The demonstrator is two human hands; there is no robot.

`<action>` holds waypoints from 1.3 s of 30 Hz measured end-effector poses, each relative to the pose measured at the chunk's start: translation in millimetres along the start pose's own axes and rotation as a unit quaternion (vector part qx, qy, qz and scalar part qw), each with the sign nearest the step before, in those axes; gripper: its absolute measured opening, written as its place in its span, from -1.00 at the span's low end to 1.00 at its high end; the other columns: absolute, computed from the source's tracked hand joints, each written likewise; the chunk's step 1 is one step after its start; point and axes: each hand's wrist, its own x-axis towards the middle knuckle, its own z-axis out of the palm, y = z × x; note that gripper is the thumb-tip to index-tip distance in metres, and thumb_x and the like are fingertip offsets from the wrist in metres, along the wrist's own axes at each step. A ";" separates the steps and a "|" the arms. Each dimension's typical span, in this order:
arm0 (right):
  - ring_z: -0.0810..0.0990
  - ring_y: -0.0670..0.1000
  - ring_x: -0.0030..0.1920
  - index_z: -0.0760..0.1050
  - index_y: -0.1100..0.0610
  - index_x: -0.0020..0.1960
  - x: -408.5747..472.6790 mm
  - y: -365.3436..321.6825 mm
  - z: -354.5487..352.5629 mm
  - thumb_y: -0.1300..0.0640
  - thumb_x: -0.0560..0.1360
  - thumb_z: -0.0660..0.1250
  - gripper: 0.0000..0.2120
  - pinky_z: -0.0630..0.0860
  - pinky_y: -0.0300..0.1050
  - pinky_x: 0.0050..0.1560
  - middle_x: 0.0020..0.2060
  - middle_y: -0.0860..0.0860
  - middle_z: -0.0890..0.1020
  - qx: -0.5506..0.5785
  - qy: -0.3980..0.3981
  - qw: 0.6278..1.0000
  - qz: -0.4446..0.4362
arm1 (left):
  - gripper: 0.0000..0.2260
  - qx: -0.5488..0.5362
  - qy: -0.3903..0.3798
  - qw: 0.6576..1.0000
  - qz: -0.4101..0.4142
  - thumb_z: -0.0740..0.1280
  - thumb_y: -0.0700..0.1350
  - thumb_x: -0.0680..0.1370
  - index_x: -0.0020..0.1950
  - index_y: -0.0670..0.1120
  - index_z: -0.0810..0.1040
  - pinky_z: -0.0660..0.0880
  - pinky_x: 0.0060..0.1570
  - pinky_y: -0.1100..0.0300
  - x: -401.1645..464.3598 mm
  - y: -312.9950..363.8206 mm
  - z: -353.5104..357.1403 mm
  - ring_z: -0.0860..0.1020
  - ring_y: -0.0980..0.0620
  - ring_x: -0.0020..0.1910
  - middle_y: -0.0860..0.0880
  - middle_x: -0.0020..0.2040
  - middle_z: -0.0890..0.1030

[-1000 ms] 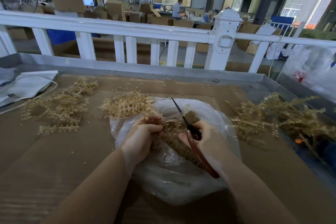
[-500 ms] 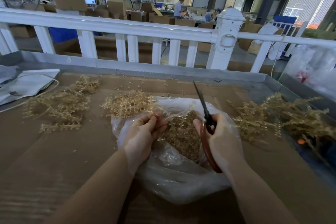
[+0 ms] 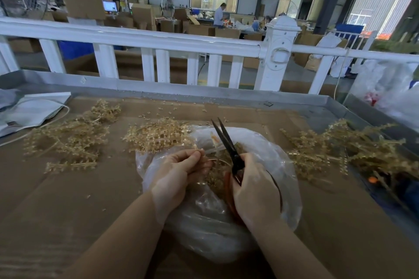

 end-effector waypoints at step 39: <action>0.58 -0.14 -0.03 0.41 -0.05 0.15 6.4 6.0 -11.4 -0.02 0.53 0.32 -0.78 0.47 -0.31 -0.06 -0.08 -0.16 0.60 0.092 -0.002 0.996 0.013 | -0.52 -0.001 -0.037 0.999 0.003 0.15 -0.59 0.45 0.08 -0.10 0.60 0.61 -0.23 0.20 0.0 3.6 -4.3 0.67 0.02 -0.11 -0.02 -0.05 0.70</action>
